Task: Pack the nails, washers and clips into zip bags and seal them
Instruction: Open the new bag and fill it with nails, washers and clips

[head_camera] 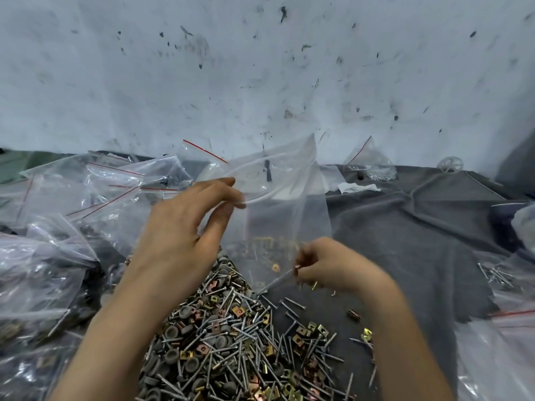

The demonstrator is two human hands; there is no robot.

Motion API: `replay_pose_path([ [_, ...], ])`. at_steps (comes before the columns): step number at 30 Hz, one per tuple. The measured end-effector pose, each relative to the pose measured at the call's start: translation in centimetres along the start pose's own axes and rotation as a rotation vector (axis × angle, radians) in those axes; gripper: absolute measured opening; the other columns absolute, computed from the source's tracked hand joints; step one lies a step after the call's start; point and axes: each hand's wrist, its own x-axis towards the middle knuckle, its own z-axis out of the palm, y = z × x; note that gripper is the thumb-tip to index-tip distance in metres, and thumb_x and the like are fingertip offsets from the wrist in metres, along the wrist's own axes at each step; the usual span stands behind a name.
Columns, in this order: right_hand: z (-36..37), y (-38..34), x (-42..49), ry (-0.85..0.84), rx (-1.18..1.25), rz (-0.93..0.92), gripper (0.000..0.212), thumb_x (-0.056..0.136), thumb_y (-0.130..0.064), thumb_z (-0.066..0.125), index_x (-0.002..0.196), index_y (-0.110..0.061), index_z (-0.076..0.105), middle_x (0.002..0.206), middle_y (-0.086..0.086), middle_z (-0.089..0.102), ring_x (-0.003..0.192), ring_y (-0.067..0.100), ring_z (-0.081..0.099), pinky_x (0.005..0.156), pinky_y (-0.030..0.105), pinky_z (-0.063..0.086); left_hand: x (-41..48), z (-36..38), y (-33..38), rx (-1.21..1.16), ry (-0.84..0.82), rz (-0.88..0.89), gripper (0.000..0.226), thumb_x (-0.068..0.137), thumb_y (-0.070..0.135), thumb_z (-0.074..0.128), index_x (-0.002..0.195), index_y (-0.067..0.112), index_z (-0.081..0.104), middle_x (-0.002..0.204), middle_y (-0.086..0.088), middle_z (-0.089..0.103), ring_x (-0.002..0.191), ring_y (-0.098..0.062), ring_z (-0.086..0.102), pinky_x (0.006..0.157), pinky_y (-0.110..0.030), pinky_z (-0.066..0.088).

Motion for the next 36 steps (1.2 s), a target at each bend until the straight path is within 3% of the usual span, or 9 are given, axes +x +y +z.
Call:
replay_pose_path([
  [4, -3.3, -3.1, -6.3, -0.031, 0.468, -0.489, 0.018, 0.075, -0.007, 0.071, 0.084, -0.023, 0.067, 0.079, 0.007, 0.07, 0.069, 0.015, 0.061, 0.06, 0.023, 0.049, 0.1, 0.1, 0.5, -0.003, -0.035, 0.046, 0.015, 0.093, 0.01, 0.057, 0.091, 0.02, 0.068, 0.118, 0.011, 0.062, 0.11, 0.021, 0.045, 0.088, 0.002, 0.031],
  [7, -3.5, -5.0, -8.8, 0.451, 0.525, -0.744, 0.022, 0.074, -0.016, 0.073, 0.088, -0.029, 0.062, 0.079, 0.001, 0.067, 0.06, 0.028, 0.059, 0.049, 0.02, 0.044, -0.1, 0.3, 1.1, -0.019, -0.091, 0.105, 0.016, 0.09, 0.013, 0.053, 0.091, 0.017, 0.068, 0.121, 0.003, 0.064, 0.111, 0.003, 0.054, 0.087, -0.005, 0.038],
  [11, -3.0, -5.6, -7.8, 0.975, 0.224, -0.645, 0.02, 0.078, -0.017, 0.072, 0.086, -0.03, 0.059, 0.077, -0.017, 0.064, 0.054, 0.016, 0.049, 0.054, 0.024, 0.043, -0.3, 0.4, 1.7, -0.091, -0.149, 0.118, 0.017, 0.091, 0.016, 0.053, 0.095, 0.019, 0.07, 0.127, 0.006, 0.061, 0.112, -0.001, 0.057, 0.091, -0.011, 0.041],
  [15, -3.2, -5.1, -6.9, 1.014, 0.01, -0.531, 0.018, 0.074, -0.026, 0.078, 0.085, -0.033, 0.065, 0.079, -0.025, 0.056, 0.064, 0.007, 0.05, 0.059, 0.01, 0.037, -0.4, 0.4, 1.8, -0.103, -0.145, 0.112, 0.018, 0.091, 0.016, 0.054, 0.095, 0.019, 0.07, 0.128, 0.006, 0.061, 0.113, 0.0, 0.057, 0.092, -0.012, 0.042],
  [18, -3.6, -4.7, -7.0, 1.111, 0.154, -0.552, 0.014, 0.078, -0.034, 0.073, 0.089, -0.033, 0.065, 0.092, -0.012, 0.06, 0.066, 0.008, 0.055, 0.058, 0.011, 0.04, -0.4, 0.4, 1.7, -0.087, -0.112, 0.09, 0.018, 0.09, 0.014, 0.054, 0.095, 0.018, 0.07, 0.125, 0.005, 0.062, 0.113, 0.0, 0.057, 0.092, -0.01, 0.041],
  [21, -3.9, -3.3, -5.8, 1.245, 0.278, -0.421, 0.012, 0.083, -0.028, 0.065, 0.073, -0.03, 0.059, 0.071, -0.012, 0.062, 0.06, 0.003, 0.057, 0.053, 0.009, 0.038, -0.2, 0.5, 1.5, -0.039, -0.059, 0.066, 0.017, 0.089, 0.012, 0.054, 0.093, 0.015, 0.071, 0.122, 0.004, 0.064, 0.113, 0.001, 0.055, 0.089, -0.007, 0.04],
  [23, -4.0, -1.7, -4.1, 1.108, 0.175, -0.176, 0.019, 0.084, -0.02, 0.063, 0.067, -0.026, 0.057, 0.065, -0.011, 0.062, 0.058, 0.002, 0.056, 0.056, 0.017, 0.04, -0.1, 0.5, 1.4, -0.015, -0.014, 0.039, 0.016, 0.09, 0.01, 0.056, 0.092, 0.015, 0.071, 0.118, 0.006, 0.064, 0.113, 0.006, 0.05, 0.087, -0.005, 0.037],
  [29, 0.4, 1.7, 0.8, -0.035, -0.097, 0.255, 0.002, 0.082, -0.009, 0.068, 0.082, -0.009, 0.066, 0.072, 0.006, 0.065, 0.052, 0.013, 0.056, 0.048, 0.023, 0.049, -0.2, 0.5, 1.3, -0.028, 0.027, -0.045, 0.018, 0.09, 0.006, 0.06, 0.093, 0.02, 0.071, 0.118, 0.009, 0.063, 0.112, 0.008, 0.048, 0.079, -0.01, 0.045],
  [36, 4.6, 1.8, 3.4, -0.13, -0.317, 0.24, 0.026, 0.079, -0.01, 0.07, 0.103, -0.004, 0.065, 0.108, 0.013, 0.065, 0.097, 0.026, 0.064, 0.086, 0.038, 0.055, -0.2, 0.5, 0.9, -0.024, 0.041, -0.042, 0.018, 0.09, 0.008, 0.061, 0.091, 0.024, 0.071, 0.116, 0.012, 0.063, 0.11, 0.023, 0.043, 0.085, 0.002, 0.034],
])
